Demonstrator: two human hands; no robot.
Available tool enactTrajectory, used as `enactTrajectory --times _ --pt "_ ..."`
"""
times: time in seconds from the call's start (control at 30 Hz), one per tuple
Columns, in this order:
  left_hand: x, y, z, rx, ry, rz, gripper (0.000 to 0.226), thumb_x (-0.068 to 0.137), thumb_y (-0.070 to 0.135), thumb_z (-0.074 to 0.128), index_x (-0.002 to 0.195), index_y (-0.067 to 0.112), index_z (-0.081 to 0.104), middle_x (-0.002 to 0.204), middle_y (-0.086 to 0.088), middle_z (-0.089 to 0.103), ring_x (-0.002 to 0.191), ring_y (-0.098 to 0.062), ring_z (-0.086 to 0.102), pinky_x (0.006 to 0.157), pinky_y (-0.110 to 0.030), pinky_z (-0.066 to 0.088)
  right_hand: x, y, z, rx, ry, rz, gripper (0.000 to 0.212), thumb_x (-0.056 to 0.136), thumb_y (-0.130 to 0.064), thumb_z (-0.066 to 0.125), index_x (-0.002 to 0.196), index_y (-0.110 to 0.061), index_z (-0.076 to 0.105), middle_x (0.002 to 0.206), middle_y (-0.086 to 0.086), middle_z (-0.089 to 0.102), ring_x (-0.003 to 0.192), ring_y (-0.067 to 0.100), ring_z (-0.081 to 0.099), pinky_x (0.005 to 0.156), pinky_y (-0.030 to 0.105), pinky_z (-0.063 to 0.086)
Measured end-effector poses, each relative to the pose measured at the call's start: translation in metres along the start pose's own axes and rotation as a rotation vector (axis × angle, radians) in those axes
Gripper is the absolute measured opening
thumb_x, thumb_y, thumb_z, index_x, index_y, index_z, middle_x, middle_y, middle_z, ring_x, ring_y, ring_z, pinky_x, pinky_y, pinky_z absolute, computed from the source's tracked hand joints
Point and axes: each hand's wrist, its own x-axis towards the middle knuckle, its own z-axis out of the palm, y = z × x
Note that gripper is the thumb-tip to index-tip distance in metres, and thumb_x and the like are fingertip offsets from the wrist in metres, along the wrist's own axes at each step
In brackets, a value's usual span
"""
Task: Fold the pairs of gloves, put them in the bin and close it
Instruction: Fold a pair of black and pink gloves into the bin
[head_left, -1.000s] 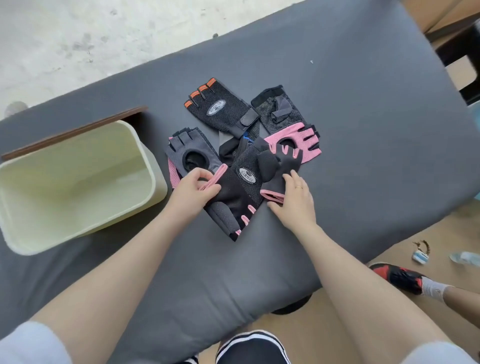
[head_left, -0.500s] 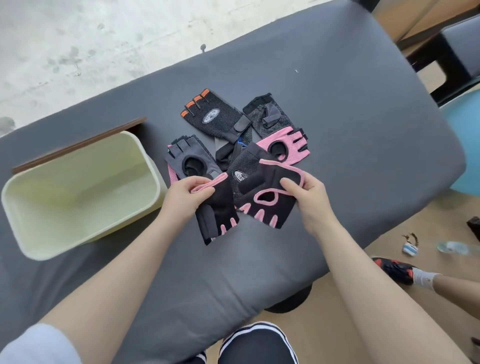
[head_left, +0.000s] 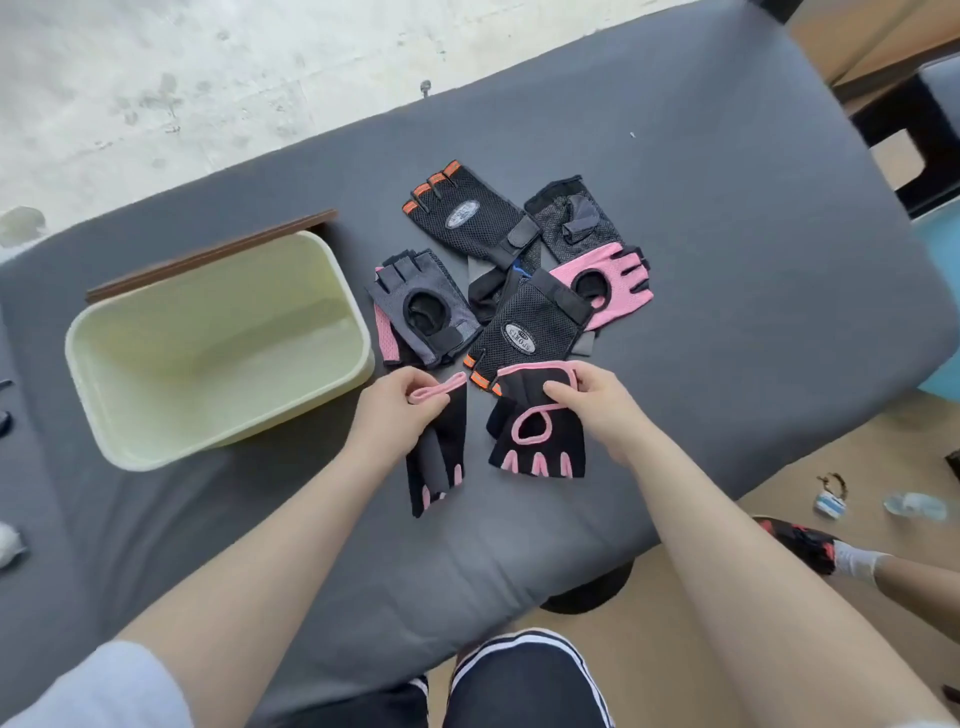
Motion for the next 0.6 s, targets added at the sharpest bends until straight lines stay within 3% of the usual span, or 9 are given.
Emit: enactTrajectory --times 0.1,0.17,0.23,0.3,0.37,0.43,0.5,0.6 --pt "-0.009 -0.003 0.008 0.175 0.187 0.022 0.017 0.083 0.010 0.054 0.099 0.013 0.059 0.098 -0.008 0.057 0.088 -0.028 0.056 0.072 -0.031 0.040 0.014 0.009 0.020 -0.140 0.036 -0.030 0.018 0.090 -0.009 0.051 0.104 -0.015 0.061 0.097 0.001 0.064 0.092 0.016 0.057 0.086 0.033 0.046" --pt "-0.015 0.002 0.011 0.249 0.275 0.068 0.030 0.083 0.005 0.049 0.113 0.012 0.053 0.106 -0.012 0.049 0.082 -0.036 0.055 0.074 -0.039 0.045 0.019 0.008 0.027 -0.187 0.081 -0.070 0.021 0.091 -0.010 0.050 0.109 -0.017 0.058 0.100 -0.003 0.062 0.095 0.015 0.055 0.081 0.025 0.041" --pt "-0.018 0.008 0.020 0.246 0.226 0.092 0.034 0.086 0.008 0.050 0.120 0.013 0.050 0.110 -0.010 0.043 0.079 -0.036 0.055 0.077 -0.040 0.046 0.023 0.008 0.032 -0.230 0.122 -0.084 0.031 0.090 -0.012 0.052 0.121 -0.018 0.052 0.109 0.000 0.060 0.103 0.018 0.054 0.081 0.021 0.037" --pt "-0.014 0.008 0.032 0.095 0.067 0.067 0.041 0.090 0.019 0.052 0.130 0.014 0.043 0.116 -0.003 0.039 0.082 -0.023 0.056 0.086 -0.030 0.042 0.027 0.012 0.034 -0.350 0.210 -0.082 0.052 0.089 -0.015 0.056 0.137 -0.015 0.037 0.132 0.009 0.049 0.117 0.025 0.048 0.094 0.029 0.037" --pt "-0.005 0.002 0.041 -0.025 -0.048 -0.012 0.052 0.094 0.026 0.046 0.142 0.012 0.029 0.133 -0.005 0.036 0.095 -0.016 0.054 0.092 -0.022 0.034 0.027 0.015 0.032 -0.499 0.356 -0.083 0.060 0.089 -0.014 0.057 0.142 -0.010 0.029 0.142 0.013 0.036 0.125 0.031 0.039 0.103 0.037 0.032" --pt "0.002 -0.013 0.046 -0.002 -0.039 -0.046 0.050 0.096 0.019 0.041 0.143 0.010 0.027 0.146 -0.010 0.030 0.120 -0.020 0.046 0.102 -0.026 0.028 0.027 0.017 0.028 -0.584 0.448 -0.125 0.050 0.090 -0.013 0.055 0.138 -0.010 0.038 0.137 0.012 0.038 0.121 0.031 0.040 0.102 0.041 0.034" --pt "0.007 -0.030 0.048 0.110 -0.045 -0.079 0.052 0.094 0.016 0.044 0.143 0.011 0.028 0.149 -0.012 0.027 0.135 -0.026 0.030 0.110 -0.033 0.023 0.029 0.022 0.027 -0.564 0.403 -0.120 0.039 0.091 -0.011 0.050 0.131 -0.009 0.047 0.131 0.013 0.043 0.118 0.032 0.044 0.100 0.041 0.037" --pt "0.013 -0.040 0.058 0.106 -0.071 -0.188 0.063 0.088 0.028 0.057 0.142 0.014 0.027 0.141 -0.013 0.035 0.127 -0.030 0.040 0.105 -0.040 0.034 0.034 0.030 0.032 -0.452 0.314 0.013 0.040 0.093 -0.014 0.049 0.133 -0.009 0.044 0.133 0.014 0.043 0.121 0.031 0.043 0.102 0.038 0.034"
